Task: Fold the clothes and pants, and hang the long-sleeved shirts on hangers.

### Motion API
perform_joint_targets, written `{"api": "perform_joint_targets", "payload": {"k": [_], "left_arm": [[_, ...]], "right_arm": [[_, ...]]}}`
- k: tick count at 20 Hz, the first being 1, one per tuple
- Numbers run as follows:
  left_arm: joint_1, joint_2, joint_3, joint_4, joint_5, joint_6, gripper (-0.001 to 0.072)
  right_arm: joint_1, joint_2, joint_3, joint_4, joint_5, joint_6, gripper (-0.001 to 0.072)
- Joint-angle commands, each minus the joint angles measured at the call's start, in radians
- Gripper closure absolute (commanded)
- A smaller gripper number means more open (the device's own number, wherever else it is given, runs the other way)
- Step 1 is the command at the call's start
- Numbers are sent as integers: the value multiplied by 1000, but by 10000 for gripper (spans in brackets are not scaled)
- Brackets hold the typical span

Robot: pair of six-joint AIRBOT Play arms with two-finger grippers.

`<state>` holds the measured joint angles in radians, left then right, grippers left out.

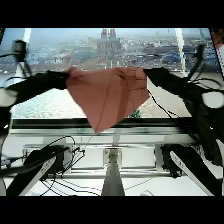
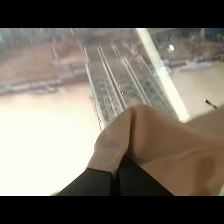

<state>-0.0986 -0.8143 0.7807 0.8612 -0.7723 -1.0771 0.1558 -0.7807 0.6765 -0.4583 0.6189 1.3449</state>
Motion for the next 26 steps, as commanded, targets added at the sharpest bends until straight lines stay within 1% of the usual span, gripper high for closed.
{"api": "perform_joint_targets", "payload": {"k": [1, 3, 5, 7, 9, 11, 14, 16, 17, 19, 20, 21, 22, 23, 24, 25, 26], "left_arm": [[-107, -169, -24, -18, 63, 7, 696], [-147, -187, -24, -17, 26, 7, 696], [-153, -186, -24, -17, -27, 3, 696], [-153, -187, -24, -16, -79, -69, 696], [-175, -190, -27, -16, -138, -118, 697], [-218, -199, -42, -16, -165, -153, 696], [-298, -240, -92, -17, -131, -178, 696], [-335, -288, -120, -17, -54, -186, 696], [-343, -319, -122, -17, -15, -205, 695], [-344, -380, -122, -32, 32, -206, 695], [-344, -409, -122, -33, 30, -206, 694], [-344, -437, -122, -33, 22, -206, 677], [-344, -455, -122, -37, 8, -206, 543], [-344, -466, -122, -44, 1, -206, 289], [-344, -468, -121, -55, -3, -206, 48], [-344, -465, -120, -63, -3, -206, 14], [-344, -465, -116, -63, -2, -206, 14]], "right_arm": [[37, -127, -54, -84, -181, 7, 693], [37, -157, -38, -202, -182, 7, 693], [37, -156, -24, -322, -179, 8, 694], [37, -158, -3, -447, -139, 9, 694], [-9, -158, 13, -521, -42, 17, 694], [-103, -158, 19, -570, 87, 35, 694], [-271, -168, 19, -612, 340, 27, 695], [-336, -197, 19, -616, 489, -51, 695], [-350, -222, 19, -616, 546, -72, 695], [-351, -277, 19, -613, 618, -81, 695], [-351, -302, 19, -612, 637, -81, 695], [-351, -327, 19, -614, 647, -82, 694], [-351, -344, 19, -615, 645, -84, 673], [-351, -354, 19, -619, 625, -98, 450], [-352, -356, 19, -626, 591, -108, 186], [-352, -356, 19, -636, 547, -107, 136], [-352, -356, 19, -649, 502, -99, 136]]}}
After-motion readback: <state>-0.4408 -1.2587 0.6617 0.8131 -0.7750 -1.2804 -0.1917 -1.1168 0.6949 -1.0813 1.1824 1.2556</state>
